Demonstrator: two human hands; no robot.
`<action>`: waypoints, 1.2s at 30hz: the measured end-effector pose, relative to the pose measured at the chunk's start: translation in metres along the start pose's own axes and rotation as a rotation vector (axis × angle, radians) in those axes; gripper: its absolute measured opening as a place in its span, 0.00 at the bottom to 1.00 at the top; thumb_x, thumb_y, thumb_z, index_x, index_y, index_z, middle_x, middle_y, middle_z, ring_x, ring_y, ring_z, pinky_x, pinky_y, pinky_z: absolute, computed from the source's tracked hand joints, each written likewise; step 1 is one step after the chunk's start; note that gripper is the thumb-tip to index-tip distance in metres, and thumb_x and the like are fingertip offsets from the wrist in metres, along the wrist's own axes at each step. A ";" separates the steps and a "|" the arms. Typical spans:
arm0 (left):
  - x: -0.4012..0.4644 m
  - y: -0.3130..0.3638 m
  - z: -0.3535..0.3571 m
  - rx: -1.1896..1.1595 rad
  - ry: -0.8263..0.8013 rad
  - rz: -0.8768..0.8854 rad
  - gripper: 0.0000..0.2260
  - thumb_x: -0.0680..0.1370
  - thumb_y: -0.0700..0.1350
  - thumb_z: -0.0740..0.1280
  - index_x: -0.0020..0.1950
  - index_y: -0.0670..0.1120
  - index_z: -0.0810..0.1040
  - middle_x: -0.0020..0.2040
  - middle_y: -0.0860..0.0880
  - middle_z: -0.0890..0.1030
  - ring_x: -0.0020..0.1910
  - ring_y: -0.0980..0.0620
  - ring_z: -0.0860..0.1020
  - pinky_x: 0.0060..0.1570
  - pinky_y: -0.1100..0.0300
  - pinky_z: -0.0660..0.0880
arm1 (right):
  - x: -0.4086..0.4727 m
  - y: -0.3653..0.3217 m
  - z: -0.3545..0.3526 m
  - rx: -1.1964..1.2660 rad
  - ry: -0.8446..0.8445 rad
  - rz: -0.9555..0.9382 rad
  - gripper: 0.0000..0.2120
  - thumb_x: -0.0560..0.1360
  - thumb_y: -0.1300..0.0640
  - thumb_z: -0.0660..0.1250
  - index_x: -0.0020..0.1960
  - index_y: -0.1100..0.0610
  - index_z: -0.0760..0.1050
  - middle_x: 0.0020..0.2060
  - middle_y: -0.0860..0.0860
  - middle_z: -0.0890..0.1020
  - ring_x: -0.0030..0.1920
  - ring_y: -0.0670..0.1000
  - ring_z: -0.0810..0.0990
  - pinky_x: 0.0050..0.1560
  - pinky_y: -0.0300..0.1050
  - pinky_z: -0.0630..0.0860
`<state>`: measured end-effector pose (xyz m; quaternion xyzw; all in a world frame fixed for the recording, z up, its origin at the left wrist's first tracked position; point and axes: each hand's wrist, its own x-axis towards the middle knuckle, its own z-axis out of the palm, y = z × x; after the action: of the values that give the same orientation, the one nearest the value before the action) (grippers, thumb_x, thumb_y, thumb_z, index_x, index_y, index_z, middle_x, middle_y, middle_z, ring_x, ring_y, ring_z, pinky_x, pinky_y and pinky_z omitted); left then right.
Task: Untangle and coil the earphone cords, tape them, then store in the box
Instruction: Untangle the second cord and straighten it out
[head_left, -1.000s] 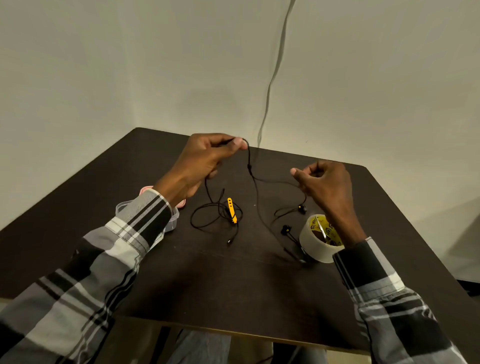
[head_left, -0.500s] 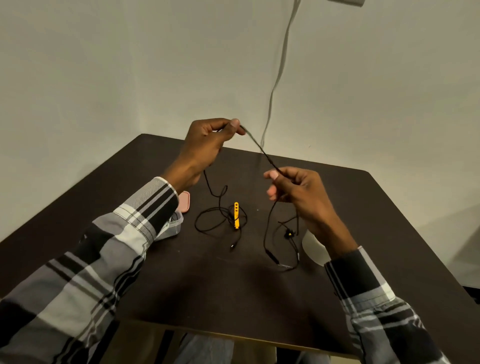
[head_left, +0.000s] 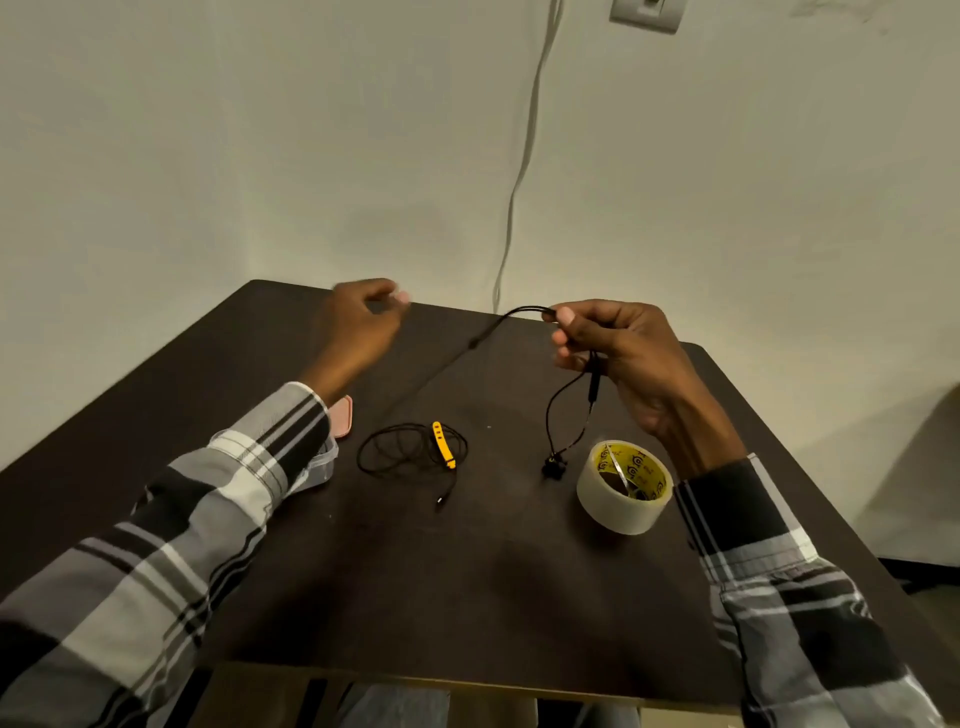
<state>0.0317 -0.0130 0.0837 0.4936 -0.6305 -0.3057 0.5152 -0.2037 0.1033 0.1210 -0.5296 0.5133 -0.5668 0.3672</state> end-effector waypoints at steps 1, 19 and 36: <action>-0.006 0.006 0.005 -0.005 -0.073 0.070 0.11 0.78 0.48 0.70 0.58 0.46 0.83 0.52 0.55 0.82 0.55 0.59 0.80 0.59 0.64 0.73 | 0.003 -0.002 0.004 -0.001 -0.016 0.000 0.09 0.76 0.61 0.70 0.53 0.64 0.83 0.37 0.54 0.84 0.38 0.49 0.81 0.51 0.50 0.81; -0.006 0.073 0.016 -0.346 -0.262 0.162 0.09 0.79 0.48 0.69 0.43 0.45 0.84 0.32 0.52 0.77 0.30 0.56 0.75 0.48 0.48 0.82 | 0.010 0.016 -0.005 0.170 -0.206 0.141 0.13 0.78 0.62 0.67 0.60 0.67 0.79 0.43 0.54 0.84 0.43 0.49 0.83 0.47 0.44 0.82; 0.032 0.084 -0.002 -0.257 -0.094 0.174 0.11 0.79 0.49 0.69 0.48 0.41 0.83 0.35 0.50 0.77 0.31 0.57 0.76 0.44 0.56 0.83 | -0.005 0.049 -0.020 0.171 -0.221 0.197 0.15 0.71 0.63 0.71 0.57 0.65 0.81 0.45 0.57 0.86 0.43 0.51 0.85 0.45 0.43 0.82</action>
<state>0.0082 -0.0153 0.1709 0.3523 -0.6501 -0.3608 0.5684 -0.2285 0.1020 0.0741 -0.5027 0.4690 -0.5079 0.5190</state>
